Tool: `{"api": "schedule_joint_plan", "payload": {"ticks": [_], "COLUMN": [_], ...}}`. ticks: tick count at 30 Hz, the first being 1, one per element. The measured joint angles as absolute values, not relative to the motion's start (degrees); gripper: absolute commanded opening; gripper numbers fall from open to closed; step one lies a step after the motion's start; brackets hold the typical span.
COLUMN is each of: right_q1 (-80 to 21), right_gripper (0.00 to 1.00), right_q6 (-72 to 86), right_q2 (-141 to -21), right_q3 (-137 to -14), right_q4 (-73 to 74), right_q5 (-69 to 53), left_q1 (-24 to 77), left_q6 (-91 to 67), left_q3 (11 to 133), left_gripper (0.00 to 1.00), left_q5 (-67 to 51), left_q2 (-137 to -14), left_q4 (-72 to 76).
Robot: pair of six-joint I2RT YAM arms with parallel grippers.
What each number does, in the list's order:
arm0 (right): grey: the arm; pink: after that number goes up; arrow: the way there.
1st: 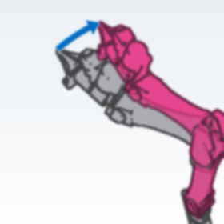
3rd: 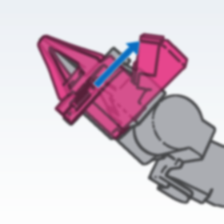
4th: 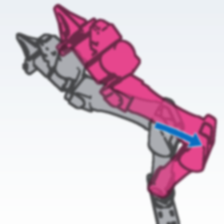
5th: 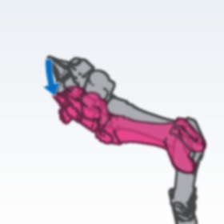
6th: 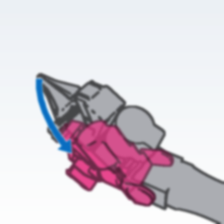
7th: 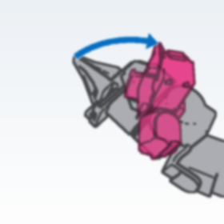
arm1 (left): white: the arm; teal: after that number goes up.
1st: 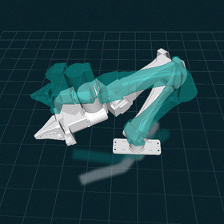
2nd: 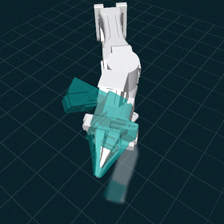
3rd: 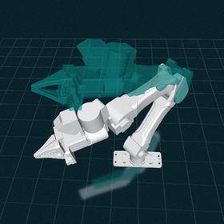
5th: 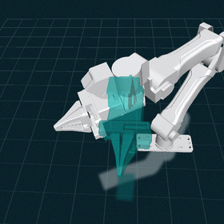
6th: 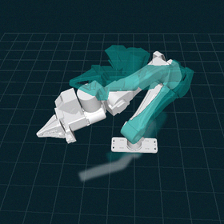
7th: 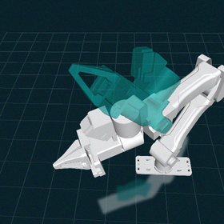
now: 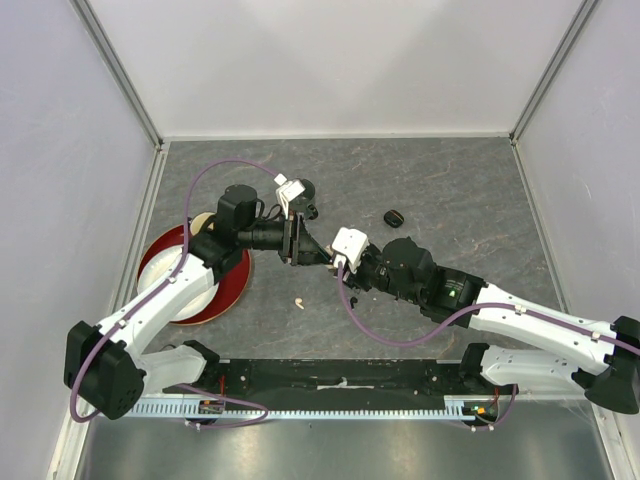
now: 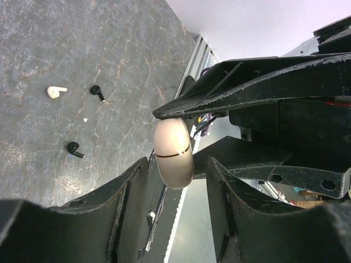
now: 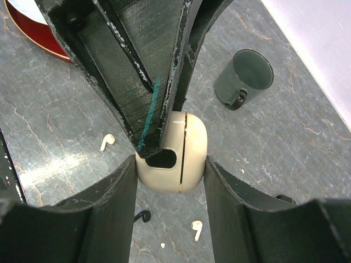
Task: Insert the wireless bluetooth earbuds into the charging case
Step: Pick up the charging case at the center of the board.
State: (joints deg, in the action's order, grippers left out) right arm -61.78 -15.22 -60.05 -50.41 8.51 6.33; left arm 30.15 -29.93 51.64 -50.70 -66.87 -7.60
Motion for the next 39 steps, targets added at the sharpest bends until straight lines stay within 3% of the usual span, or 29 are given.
{"api": "schedule_joint_plan", "payload": {"ticks": [13, 15, 17, 22, 25, 30, 32, 35, 39], "right_q1": [-61.78, -61.78, -61.84, -62.04, -62.04, -62.33, -62.43, -62.50, -62.50], "right_gripper": [0.00, 0.00, 0.00, 0.00, 0.00, 0.00, 0.00, 0.01, 0.02], "right_q6": [-15.22, -15.22, -15.22, -15.25, -15.25, -15.22, -15.22, -15.33, -15.44], "right_q2": [-60.03, -60.03, -60.03, -60.03, -60.03, -60.03, -60.03, -60.03, -60.03], "right_q3": [-50.11, -50.09, -50.04, -49.84, -49.76, -49.74, -49.74, -49.74, -49.74], "right_q4": [7.44, 7.29, 7.27, 7.29, 7.31, 7.14, 7.05, 6.90, 6.90], "right_q5": [6.35, 6.35, 6.35, 6.37, 6.37, 6.04, 6.02, 6.11, 6.11], "left_q1": [30.63, 30.70, 30.74, 30.79, 30.79, 31.24, 31.27, 31.27, 31.29], "left_q6": [-29.93, -29.93, -29.91, -30.00, -30.00, -30.02, -30.00, -30.17, -30.22], "left_q3": [51.64, 51.64, 51.64, 51.64, 51.64, 51.64, 51.64, 51.64, 51.64], "left_gripper": [0.54, 0.36, 0.31, 0.31, 0.42, 0.45, 0.36, 0.32, 0.15], "left_q5": [-51.64, -51.64, -51.79, -52.23, -52.51, -52.66, -52.66, -52.69, -52.69], "left_q2": [-67.46, -67.64, -67.85, -68.16, -68.42, -68.75, -68.75, -68.75, -68.82], "left_q4": [-7.60, -7.60, -7.60, -7.55, -7.49, -7.03, -6.85, -6.72, -6.72]}}
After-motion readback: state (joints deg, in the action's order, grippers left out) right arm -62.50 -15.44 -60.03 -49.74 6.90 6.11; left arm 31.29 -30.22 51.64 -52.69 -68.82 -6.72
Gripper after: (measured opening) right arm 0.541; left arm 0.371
